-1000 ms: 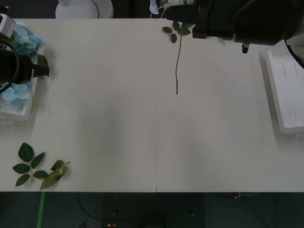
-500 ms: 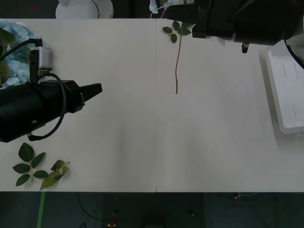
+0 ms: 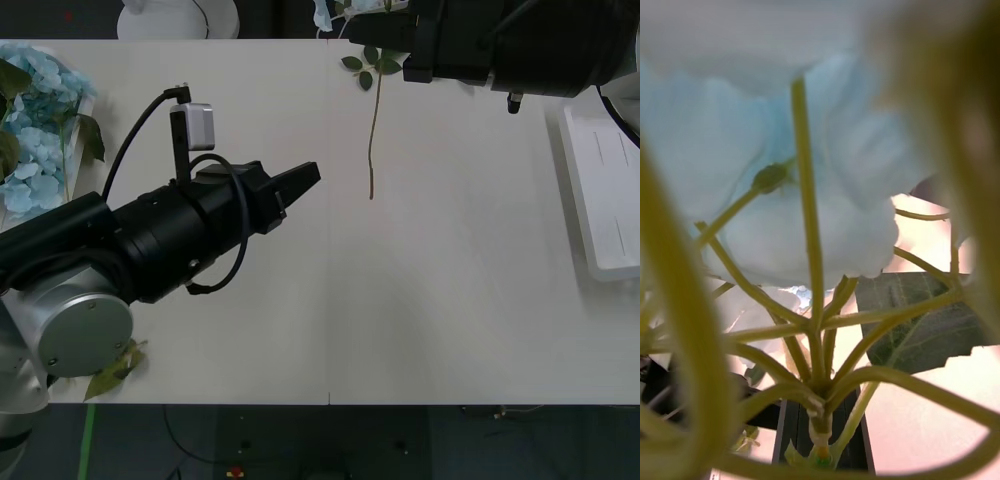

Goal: Place the red flowers into the right box and the blue flowers into the left box. If a person shows an open palm, hand one flower to the person first, then continue sorting.

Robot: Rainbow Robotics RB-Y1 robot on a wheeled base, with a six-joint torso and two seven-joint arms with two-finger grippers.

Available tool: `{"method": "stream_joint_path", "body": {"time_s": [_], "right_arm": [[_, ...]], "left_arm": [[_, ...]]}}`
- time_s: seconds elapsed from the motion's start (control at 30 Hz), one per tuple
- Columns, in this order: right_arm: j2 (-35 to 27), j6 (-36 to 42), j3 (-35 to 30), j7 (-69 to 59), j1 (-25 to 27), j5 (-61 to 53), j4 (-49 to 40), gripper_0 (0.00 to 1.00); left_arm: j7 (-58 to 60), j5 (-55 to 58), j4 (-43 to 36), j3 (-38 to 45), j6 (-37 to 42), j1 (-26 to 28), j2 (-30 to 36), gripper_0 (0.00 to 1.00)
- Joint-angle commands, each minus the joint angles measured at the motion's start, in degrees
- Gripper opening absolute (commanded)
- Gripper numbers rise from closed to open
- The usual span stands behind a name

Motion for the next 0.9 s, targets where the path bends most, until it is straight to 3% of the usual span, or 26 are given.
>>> {"method": "stream_joint_path", "body": {"time_s": [0.03, 0.9], "right_arm": [[0.9, -0.7, 0.3, -2.0, -2.6, 0.2, -1.2, 0.0], [0.9, -0.8, 0.3, -2.0, -2.6, 0.5, -1.2, 0.0]], "left_arm": [[4.1, -1.1, 4.8, -3.5, -3.5, -6.6, -4.5, 1.0], [6.7, -1.1, 17.8, -8.8, -5.4, -20.0, -12.2, 1.0]]}}
